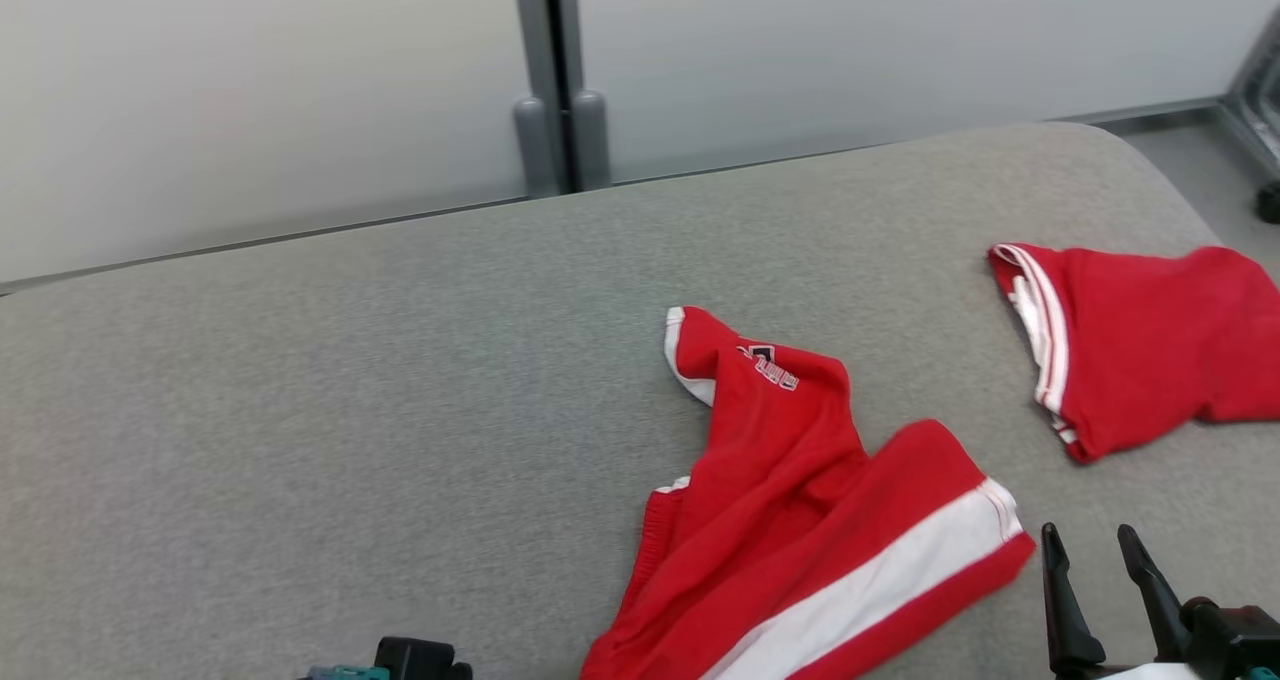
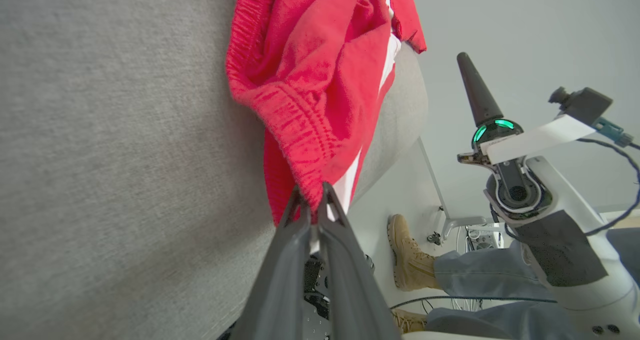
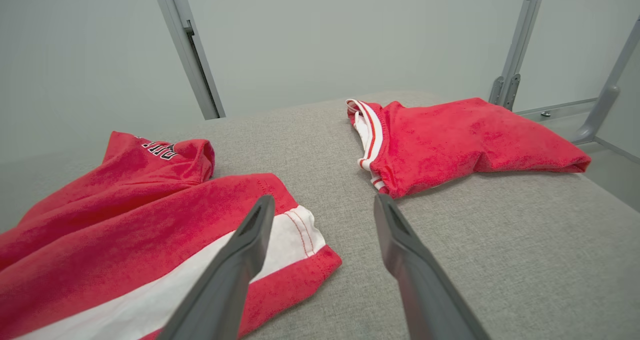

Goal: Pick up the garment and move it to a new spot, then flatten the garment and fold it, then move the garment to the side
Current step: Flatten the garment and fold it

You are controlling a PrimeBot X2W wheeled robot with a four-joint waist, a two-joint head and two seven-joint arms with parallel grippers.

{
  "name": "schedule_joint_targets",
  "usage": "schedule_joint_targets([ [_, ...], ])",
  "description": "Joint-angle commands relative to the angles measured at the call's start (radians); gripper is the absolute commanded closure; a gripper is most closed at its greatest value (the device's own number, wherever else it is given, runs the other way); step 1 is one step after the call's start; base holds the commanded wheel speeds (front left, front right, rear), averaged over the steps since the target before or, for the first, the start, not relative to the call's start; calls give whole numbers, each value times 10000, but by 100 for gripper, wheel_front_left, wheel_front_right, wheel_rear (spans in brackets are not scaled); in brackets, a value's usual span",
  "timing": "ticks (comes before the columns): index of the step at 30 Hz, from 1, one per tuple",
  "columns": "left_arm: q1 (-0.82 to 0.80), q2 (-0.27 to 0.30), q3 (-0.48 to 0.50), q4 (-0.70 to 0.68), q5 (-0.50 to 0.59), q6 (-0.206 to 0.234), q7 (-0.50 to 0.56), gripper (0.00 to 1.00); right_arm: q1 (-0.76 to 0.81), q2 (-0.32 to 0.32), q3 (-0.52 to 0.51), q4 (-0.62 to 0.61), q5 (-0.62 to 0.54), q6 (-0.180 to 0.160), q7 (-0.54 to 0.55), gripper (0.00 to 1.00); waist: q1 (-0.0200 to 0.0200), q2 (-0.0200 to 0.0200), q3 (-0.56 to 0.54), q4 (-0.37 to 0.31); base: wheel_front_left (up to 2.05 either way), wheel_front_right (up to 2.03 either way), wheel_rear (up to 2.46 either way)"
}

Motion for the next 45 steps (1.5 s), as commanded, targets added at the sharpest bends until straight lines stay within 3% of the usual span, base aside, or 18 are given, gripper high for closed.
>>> schedule_joint_targets([
  [1, -6, 3, 70, 150, 46, -3, -94, 100, 95, -80, 6, 31, -34, 1, 2, 0, 0, -1, -132, 368, 0, 0, 0],
  [7, -267, -378, -93, 1050, 619, -206, -912, 100, 102, -278, 95, 18, -116, 1, 2, 0, 0, -1, -220, 842, 0, 0, 0],
  [9, -325, -490, -143, 1288, 1116, -258, -1511, 74, 107, -369, 82, -25, -146, 1, 3, 0, 0, -1, -267, 906, 0, 0, 0],
  [10, -345, -532, -95, 1403, 1410, -246, -1911, 21, 115, -429, 95, -53, -200, 1, 2, 0, 0, -1, -288, 922, 0, 0, 0],
  [11, -322, -578, -54, 1505, 1637, -205, -2280, 0, 122, -497, 104, -73, -225, 1, 2, 0, 0, -1, -329, 931, 0, 0, 0],
  [16, 94, -640, 60, 1862, 2886, 341, -3990, 0, 147, -749, 22, -310, -280, 1, 3, 0, 0, -1, -516, 843, 0, 0, 0],
  [20, 425, -803, 630, 2110, 3799, 1133, -5609, 0, 183, -917, -19, -477, -332, 1, 2, 0, 0, -1, -618, 738, 0, 0, 0],
  [23, 560, -975, 1210, 2143, 4799, 1647, -5908, 0, 285, -965, -110, -581, -399, 1, 2, 0, 0, -1, -704, 698, 0, 0, 0],
  [27, 954, -1645, 2745, 1290, 6471, 1952, -5918, 0, 333, -864, -345, -763, -386, 1, 2, 0, 0, -1, -753, 661, 0, 0, 0],
  [33, 1442, -2534, 4454, 912, 8092, 1432, -5912, 0, 413, -733, -645, -1116, -737, 1, 2, 0, 0, -1, -763, 591, 0, 0, 0],
  [34, 1612, -2727, 5000, 1051, 8555, 1169, -5913, 0, 512, -622, -687, -1186, -840, 0, 2, 0, 0, -1, -785, 594, 0, 0, 0],
  [45, 1622, -3252, 6653, 1499, 9437, 153, -5915, 0, 449, -543, -298, -883, -939, 0, 2, 0, 0, -1, -823, 899, 0, 0, 0],
])
